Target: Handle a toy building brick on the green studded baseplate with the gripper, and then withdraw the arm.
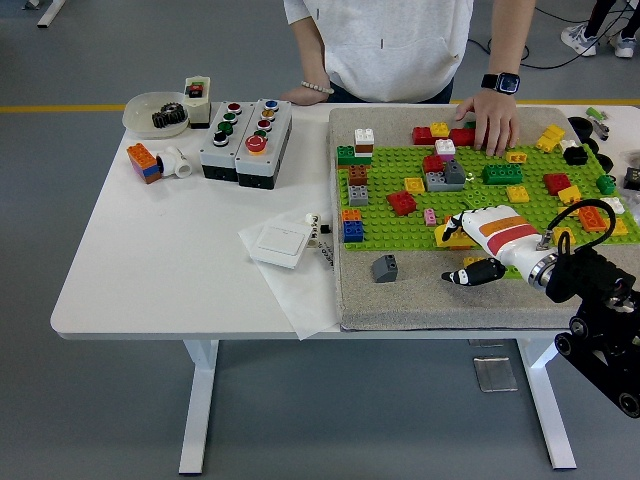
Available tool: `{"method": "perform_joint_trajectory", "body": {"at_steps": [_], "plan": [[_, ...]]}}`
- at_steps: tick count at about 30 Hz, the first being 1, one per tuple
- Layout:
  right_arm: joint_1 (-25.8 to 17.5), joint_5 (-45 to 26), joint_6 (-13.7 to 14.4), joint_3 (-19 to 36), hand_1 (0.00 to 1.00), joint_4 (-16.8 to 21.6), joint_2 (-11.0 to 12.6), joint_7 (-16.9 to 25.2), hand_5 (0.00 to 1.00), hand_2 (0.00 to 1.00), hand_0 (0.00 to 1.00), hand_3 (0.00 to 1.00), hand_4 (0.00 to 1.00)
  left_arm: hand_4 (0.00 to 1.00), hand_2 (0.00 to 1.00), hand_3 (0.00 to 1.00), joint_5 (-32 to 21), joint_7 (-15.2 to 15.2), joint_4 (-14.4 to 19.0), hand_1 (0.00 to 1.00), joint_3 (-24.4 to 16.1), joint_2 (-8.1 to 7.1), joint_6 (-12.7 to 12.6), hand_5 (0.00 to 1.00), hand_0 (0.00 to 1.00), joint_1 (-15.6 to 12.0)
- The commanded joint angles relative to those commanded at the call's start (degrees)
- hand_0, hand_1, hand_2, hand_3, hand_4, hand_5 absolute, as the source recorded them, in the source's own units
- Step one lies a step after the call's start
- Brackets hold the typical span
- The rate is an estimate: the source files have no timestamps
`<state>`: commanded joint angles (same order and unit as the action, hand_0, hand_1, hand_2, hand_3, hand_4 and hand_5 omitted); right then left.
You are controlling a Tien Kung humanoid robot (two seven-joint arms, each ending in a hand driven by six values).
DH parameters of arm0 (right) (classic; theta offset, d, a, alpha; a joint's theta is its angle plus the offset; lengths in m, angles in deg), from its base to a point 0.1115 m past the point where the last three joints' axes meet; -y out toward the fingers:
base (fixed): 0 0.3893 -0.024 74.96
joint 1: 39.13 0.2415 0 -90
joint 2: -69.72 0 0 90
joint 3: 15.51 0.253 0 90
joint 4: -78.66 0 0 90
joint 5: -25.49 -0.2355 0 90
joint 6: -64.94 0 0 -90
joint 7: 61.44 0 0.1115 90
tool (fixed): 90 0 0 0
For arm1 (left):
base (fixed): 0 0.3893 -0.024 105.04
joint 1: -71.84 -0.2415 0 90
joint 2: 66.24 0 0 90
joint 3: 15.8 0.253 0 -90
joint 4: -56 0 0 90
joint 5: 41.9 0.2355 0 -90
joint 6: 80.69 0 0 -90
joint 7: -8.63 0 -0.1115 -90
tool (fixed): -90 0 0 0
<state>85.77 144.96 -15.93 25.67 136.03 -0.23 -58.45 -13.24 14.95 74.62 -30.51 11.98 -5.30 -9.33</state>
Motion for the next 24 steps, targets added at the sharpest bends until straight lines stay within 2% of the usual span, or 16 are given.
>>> {"method": "perform_joint_trajectory", "body": {"at_steps": [13, 24], "plan": [[0.1, -0.1, -0.1, -0.1, 0.584, 1.3, -0.1, -0.2, 0.369, 0.651, 0.529, 0.607, 0.942, 0.649, 0.785, 0.621, -0.1, 0.0, 0.0, 0.801, 0.1, -0.04, -0.1, 0.651, 0.788, 0.1], [0.2, 0.2, -0.2, 0.0, 0.584, 0.9, 0.0, -0.3, 0.372, 0.653, 0.529, 0.606, 0.945, 0.649, 0.784, 0.621, -0.2, -0.1, 0.0, 0.801, 0.1, -0.08, -0.1, 0.652, 0.788, 0.1]]}}
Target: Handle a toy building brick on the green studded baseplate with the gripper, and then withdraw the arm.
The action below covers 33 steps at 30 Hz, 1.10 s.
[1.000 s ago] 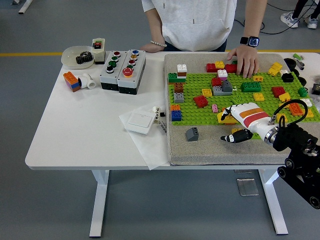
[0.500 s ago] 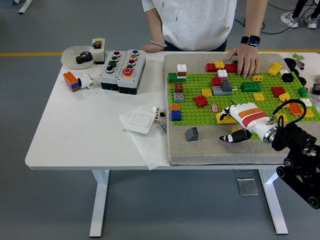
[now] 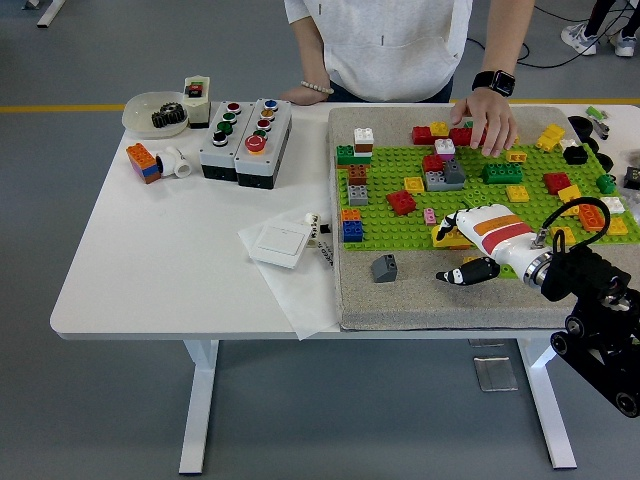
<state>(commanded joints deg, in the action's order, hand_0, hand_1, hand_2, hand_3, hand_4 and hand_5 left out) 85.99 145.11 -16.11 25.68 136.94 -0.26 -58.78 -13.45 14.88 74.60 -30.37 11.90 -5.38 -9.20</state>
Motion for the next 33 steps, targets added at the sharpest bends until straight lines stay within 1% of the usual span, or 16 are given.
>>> {"method": "perform_joint_trajectory", "body": {"at_steps": [14, 26, 33], "plan": [[-0.1, 0.4, -0.1, 1.2, 0.584, 0.0, 1.0, -0.1, 0.376, 0.652, 0.529, 0.606, 0.944, 0.647, 0.784, 0.621, 0.1, 0.1, -0.1, 0.801, -0.1, -0.02, 0.0, 0.65, 0.788, 0.0], [-0.2, 0.0, -0.1, 0.5, 0.584, 0.1, 0.8, -0.1, 0.377, 0.652, 0.528, 0.605, 0.946, 0.648, 0.784, 0.621, 0.0, 0.0, -0.1, 0.801, -0.1, 0.0, -0.1, 0.652, 0.789, 0.0], [-0.1, -0.3, -0.2, -0.2, 0.583, -0.4, 0.4, 0.0, 0.377, 0.652, 0.528, 0.605, 0.946, 0.647, 0.784, 0.622, 0.0, 0.1, -0.1, 0.802, -0.1, 0.02, 0.0, 0.65, 0.79, -0.1]]}}
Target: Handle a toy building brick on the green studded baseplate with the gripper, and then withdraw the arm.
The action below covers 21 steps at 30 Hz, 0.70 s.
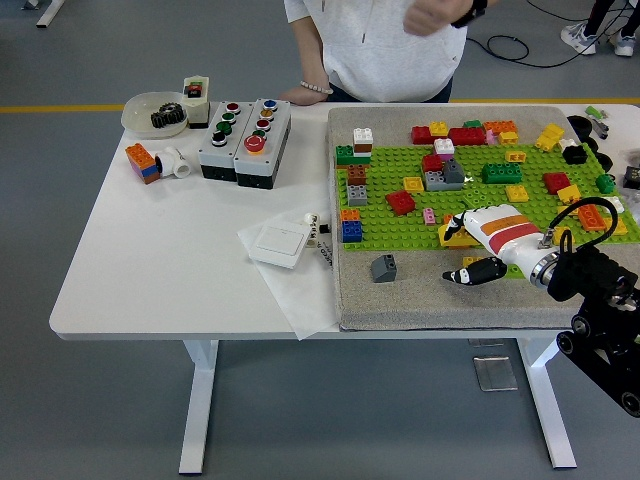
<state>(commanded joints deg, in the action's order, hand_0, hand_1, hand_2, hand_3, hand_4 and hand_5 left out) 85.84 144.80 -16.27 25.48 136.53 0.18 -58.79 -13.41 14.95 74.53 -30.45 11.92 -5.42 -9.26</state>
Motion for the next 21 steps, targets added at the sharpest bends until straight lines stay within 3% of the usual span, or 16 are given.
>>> {"method": "perform_joint_trajectory", "body": {"at_steps": [13, 21], "plan": [[0.3, 0.0, 0.0, -0.5, 0.583, -0.6, -0.3, 0.0, 0.378, 0.653, 0.528, 0.605, 0.947, 0.65, 0.784, 0.621, 0.3, 0.1, 0.0, 0.801, -0.1, -0.03, 0.1, 0.652, 0.789, -0.1], [0.2, 0.3, 0.3, 0.4, 0.583, 1.1, 0.2, -0.1, 0.38, 0.653, 0.528, 0.606, 0.948, 0.649, 0.784, 0.621, 0.5, 0.2, 0.0, 0.802, -0.2, -0.01, 0.1, 0.651, 0.79, -0.2]]}}
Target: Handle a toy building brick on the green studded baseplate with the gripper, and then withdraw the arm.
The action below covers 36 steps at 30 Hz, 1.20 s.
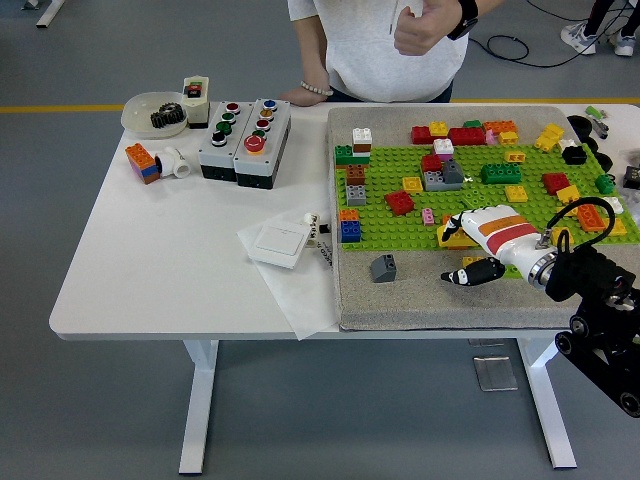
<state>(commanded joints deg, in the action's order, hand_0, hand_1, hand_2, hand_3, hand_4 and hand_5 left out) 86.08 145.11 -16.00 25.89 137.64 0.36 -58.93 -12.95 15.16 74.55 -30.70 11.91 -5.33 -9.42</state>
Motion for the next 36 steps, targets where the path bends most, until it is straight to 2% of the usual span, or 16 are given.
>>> {"method": "perform_joint_trajectory", "body": {"at_steps": [24, 36], "plan": [[-0.1, -0.2, 0.2, 2.2, 0.583, 2.0, 0.9, -0.3, 0.384, 0.654, 0.531, 0.608, 0.951, 0.649, 0.785, 0.621, -0.5, -0.3, -0.1, 0.802, 0.3, -0.08, -0.1, 0.651, 0.79, 0.2], [-0.6, -4.5, 0.3, 2.6, 0.584, 1.7, 1.0, -1.0, 0.384, 0.655, 0.53, 0.608, 0.951, 0.65, 0.785, 0.621, -0.8, -0.3, -0.1, 0.804, 0.4, -0.13, -0.1, 0.651, 0.79, 0.2]]}}
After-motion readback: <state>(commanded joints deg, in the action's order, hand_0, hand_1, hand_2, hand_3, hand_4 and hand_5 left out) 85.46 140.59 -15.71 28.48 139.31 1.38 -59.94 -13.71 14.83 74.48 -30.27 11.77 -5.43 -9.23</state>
